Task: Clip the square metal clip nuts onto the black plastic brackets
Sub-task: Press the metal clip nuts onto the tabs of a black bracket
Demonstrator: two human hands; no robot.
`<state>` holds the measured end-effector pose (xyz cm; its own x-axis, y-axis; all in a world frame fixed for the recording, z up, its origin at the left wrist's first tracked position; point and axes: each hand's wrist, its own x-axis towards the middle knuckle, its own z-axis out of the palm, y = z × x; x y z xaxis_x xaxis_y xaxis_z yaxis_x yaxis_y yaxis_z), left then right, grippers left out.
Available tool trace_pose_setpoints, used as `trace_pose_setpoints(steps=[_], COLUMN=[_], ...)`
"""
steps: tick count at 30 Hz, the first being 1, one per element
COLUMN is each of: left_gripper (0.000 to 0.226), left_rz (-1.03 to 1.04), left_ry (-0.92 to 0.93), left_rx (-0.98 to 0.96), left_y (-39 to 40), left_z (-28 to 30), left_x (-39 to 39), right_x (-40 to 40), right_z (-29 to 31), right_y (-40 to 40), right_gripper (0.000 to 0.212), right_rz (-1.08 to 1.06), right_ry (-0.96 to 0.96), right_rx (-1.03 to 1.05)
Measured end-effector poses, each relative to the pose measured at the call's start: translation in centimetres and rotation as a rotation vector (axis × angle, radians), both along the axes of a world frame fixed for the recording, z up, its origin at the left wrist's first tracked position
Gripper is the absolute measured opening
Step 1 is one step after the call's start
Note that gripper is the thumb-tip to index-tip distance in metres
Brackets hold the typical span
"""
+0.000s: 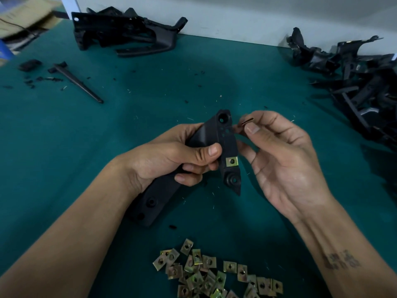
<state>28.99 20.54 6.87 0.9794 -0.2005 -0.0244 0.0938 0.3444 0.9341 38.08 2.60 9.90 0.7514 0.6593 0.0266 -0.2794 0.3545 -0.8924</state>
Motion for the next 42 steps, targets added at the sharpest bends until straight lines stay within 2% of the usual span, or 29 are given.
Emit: trace_pose_setpoints(steps=[5, 8, 12, 16, 20, 25, 29, 32, 42], left_gripper=[0.011, 0.018, 0.019, 0.026, 0.018, 0.018, 0.018, 0.018, 0.017], left_rz=[0.105, 0.119, 0.101, 0.096, 0.09, 0.083, 0.084, 0.076, 0.092], left_ry=[-0.011, 0.001, 0.004, 0.016, 0.015, 0.014, 0.016, 0.017, 0.023], left_rx=[0.043, 0.038, 0.036, 0.022, 0.008, 0.019, 0.002, -0.002, 0.041], left_y=[-0.1, -0.2, -0.2, -0.2, -0.3, -0.3, -0.3, -0.3, -0.5], left_z=[0.0, 0.0, 0.0, 0.0, 0.0, 0.0, 0.0, 0.0, 0.1], left_x=[0.2, 0.2, 0.2, 0.2, 0.1, 0.1, 0.2, 0.1, 0.1], right_x=[-0.3, -0.4, -0.6, -0.6, -0.5, -0.2, -0.4, -0.5, -1.5], right_z=[0.1, 0.0, -0.3, -0.4, -0.4, -0.4, -0.6, -0.8, -0.6], right_y=[0.1, 0.1, 0.3, 0.4, 0.4, 0.1, 0.2, 0.3, 0.7], right_gripper=[0.02, 0.026, 0.022, 0.023, 0.018, 0.011, 0.008, 0.016, 0.013], right_rz=[-0.053, -0.056, -0.081, -0.081, -0.126, -0.171, -0.18, -0.189, -0.213], right_ry=[-0.037, -0.048, -0.029, -0.023, -0.002, -0.124, -0.187, -0.243, -0.027], right_rx=[0.046, 0.017, -0.032, 0.014, 0.057, -0.021, 0.001, -0.027, -0.004])
